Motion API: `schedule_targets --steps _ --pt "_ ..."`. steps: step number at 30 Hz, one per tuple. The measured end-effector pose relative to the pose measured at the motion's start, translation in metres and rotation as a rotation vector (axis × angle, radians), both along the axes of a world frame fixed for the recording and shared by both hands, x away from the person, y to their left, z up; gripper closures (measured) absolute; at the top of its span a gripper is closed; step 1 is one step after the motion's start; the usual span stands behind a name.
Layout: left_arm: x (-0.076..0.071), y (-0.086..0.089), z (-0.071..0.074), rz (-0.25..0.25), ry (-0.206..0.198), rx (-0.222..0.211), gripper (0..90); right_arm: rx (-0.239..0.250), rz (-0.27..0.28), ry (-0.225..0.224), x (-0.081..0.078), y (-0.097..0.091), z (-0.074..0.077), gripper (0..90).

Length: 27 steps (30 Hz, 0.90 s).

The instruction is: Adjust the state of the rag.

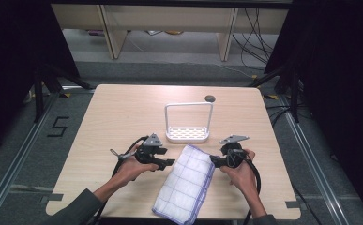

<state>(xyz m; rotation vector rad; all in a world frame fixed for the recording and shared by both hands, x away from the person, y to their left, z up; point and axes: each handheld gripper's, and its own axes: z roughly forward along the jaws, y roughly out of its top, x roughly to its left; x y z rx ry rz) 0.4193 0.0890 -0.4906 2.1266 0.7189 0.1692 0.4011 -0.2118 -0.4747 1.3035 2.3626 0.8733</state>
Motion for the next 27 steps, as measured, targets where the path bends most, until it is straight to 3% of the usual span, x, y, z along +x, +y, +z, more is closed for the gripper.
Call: schedule_targets --steps 5,6,10,12,13,22,24,25,27 --pt "0.016 -0.024 0.000 -0.014 -0.012 0.024 41.3 -0.013 -0.001 0.003 0.004 0.000 -0.006 42.3" --pt "0.018 -0.028 -0.001 -0.008 -0.008 0.020 41.3 -0.005 -0.015 0.023 0.003 0.001 -0.006 42.3" --pt "0.026 -0.040 -0.003 -0.012 0.005 0.020 41.6 -0.009 -0.005 0.016 0.005 -0.002 -0.008 42.3" --pt "0.030 -0.047 -0.005 -0.027 0.006 0.051 41.7 0.001 -0.026 0.023 0.004 -0.002 -0.007 42.3" --pt "0.032 -0.048 -0.005 -0.025 0.010 0.052 41.9 -0.009 -0.016 0.009 0.004 -0.003 -0.008 42.4" --pt "0.041 -0.056 -0.006 -0.017 0.039 0.074 43.4 0.001 -0.015 0.029 0.004 -0.002 -0.008 42.9" --pt "0.045 -0.057 -0.007 -0.033 0.035 0.109 44.6 0.001 -0.015 0.028 0.003 -0.002 -0.007 42.9" --pt "0.045 -0.059 -0.008 -0.015 0.044 0.090 44.8 0.002 -0.018 0.028 0.004 -0.002 -0.007 42.9" --pt "0.047 -0.059 -0.009 -0.026 0.051 0.098 47.0 0.001 -0.014 0.031 0.004 -0.002 -0.008 43.0"
